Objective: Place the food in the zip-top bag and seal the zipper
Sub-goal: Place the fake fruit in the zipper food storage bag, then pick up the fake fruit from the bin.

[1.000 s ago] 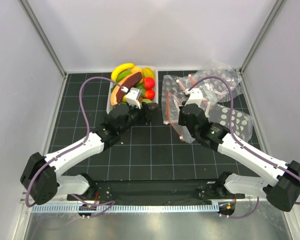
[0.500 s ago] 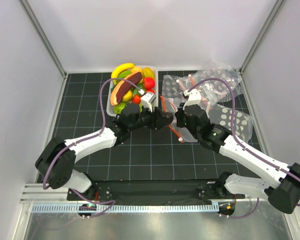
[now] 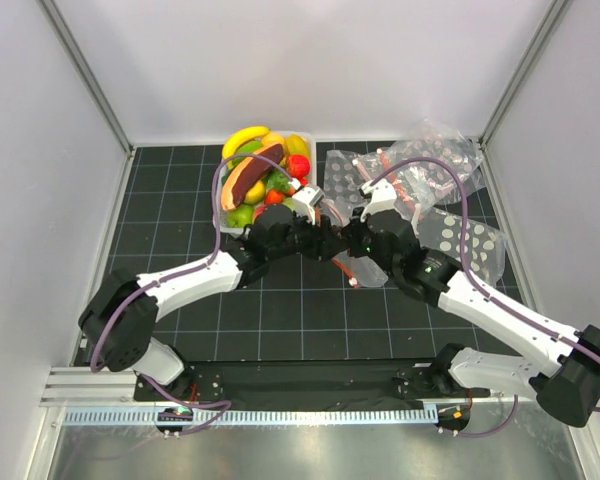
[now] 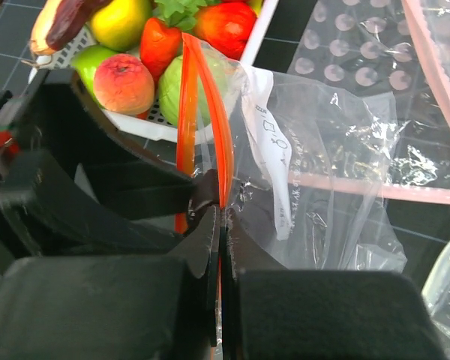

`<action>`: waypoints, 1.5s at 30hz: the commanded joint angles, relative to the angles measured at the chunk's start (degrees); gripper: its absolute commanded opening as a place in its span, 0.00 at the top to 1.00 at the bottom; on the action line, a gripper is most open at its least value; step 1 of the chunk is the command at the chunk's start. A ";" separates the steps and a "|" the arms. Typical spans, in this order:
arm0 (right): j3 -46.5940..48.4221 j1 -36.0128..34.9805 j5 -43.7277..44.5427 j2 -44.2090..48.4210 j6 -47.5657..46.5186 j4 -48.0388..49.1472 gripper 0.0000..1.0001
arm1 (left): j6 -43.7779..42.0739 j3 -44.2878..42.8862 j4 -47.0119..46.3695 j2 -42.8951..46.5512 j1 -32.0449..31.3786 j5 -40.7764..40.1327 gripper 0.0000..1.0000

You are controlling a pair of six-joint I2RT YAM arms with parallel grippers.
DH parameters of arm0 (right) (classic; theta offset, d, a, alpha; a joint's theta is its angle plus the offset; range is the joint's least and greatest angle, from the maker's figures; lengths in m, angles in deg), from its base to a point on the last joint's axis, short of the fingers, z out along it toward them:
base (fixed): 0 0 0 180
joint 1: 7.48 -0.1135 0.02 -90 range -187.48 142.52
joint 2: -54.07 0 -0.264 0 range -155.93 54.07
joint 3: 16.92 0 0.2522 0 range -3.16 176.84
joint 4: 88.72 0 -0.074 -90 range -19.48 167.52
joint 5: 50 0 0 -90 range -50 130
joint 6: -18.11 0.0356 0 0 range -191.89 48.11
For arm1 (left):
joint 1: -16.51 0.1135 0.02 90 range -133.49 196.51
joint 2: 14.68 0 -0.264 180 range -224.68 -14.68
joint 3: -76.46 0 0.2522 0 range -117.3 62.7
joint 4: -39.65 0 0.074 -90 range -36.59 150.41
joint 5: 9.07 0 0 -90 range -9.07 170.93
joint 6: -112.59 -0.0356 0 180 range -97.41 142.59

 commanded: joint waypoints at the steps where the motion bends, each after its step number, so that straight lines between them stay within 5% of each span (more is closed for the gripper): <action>1: -0.59 -0.36 -2.21 1.55 0.05 4.12 0.99 | -1.16 -3.67 0.69 -0.38 -0.28 -1.92 0.41; 5: -1.21 -0.36 2.51 2.95 1.36 4.03 0.99 | -1.51 -3.94 1.92 0.93 -0.72 -2.54 0.13; 11: -2.26 -0.36 8.95 4.62 3.92 3.68 0.99 | -0.11 -1.75 4.20 8.75 -0.80 -1.83 0.02; 19: -2.62 -0.36 12.29 5.42 4.01 3.33 0.99 | 0.51 0.80 13.08 15.26 1.65 -24.56 0.00; 26: -2.53 -0.36 12.20 5.15 3.83 3.33 0.99 | -1.51 -4.55 24.41 9.74 4.20 -42.24 0.00; 45: -2.26 -0.36 10.97 3.66 3.83 3.59 0.99 | -7.05 -12.03 25.74 -5.39 8.77 -45.87 0.01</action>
